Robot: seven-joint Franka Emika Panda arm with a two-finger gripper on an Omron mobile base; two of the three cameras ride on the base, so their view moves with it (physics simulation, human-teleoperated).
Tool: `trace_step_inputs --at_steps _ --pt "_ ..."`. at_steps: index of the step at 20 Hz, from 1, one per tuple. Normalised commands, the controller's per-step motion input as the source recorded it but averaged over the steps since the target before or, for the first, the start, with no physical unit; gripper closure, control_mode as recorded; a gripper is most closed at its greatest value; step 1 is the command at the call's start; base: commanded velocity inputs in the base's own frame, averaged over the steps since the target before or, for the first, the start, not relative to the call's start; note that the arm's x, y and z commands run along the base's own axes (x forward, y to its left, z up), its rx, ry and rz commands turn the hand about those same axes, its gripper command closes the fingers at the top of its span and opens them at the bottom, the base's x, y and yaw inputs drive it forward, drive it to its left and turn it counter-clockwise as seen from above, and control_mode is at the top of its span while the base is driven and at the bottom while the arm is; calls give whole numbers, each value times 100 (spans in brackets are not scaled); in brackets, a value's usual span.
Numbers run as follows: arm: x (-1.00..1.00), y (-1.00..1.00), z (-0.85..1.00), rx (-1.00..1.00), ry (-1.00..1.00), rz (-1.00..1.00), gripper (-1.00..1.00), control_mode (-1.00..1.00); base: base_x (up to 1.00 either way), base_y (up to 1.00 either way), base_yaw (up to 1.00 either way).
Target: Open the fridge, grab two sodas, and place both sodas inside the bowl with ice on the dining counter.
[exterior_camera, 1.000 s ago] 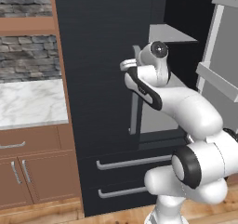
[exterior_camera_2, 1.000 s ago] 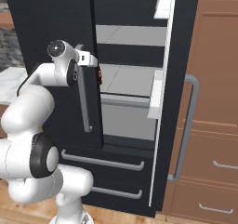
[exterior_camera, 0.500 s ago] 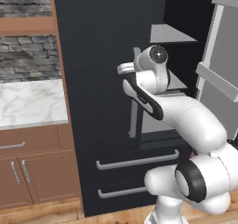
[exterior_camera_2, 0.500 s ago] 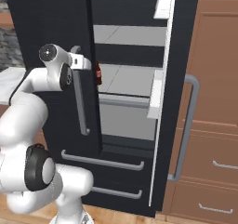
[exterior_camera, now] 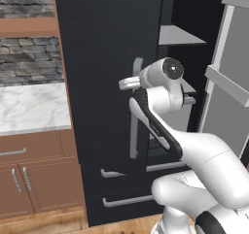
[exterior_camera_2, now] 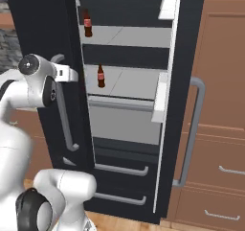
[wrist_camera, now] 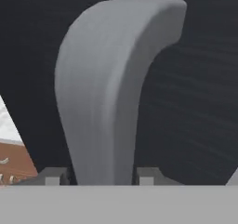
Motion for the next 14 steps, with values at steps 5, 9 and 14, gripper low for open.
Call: trace_step_inputs --at_steps 5,9,14 --pt "-87 52 -29 0 8 4 100 -100 0 0 0" --pt "-83 74 -32 0 10 1 -100 -100 0 0 0" --pt "-65 54 -23 0 6 0 -100 -100 0 0 0"
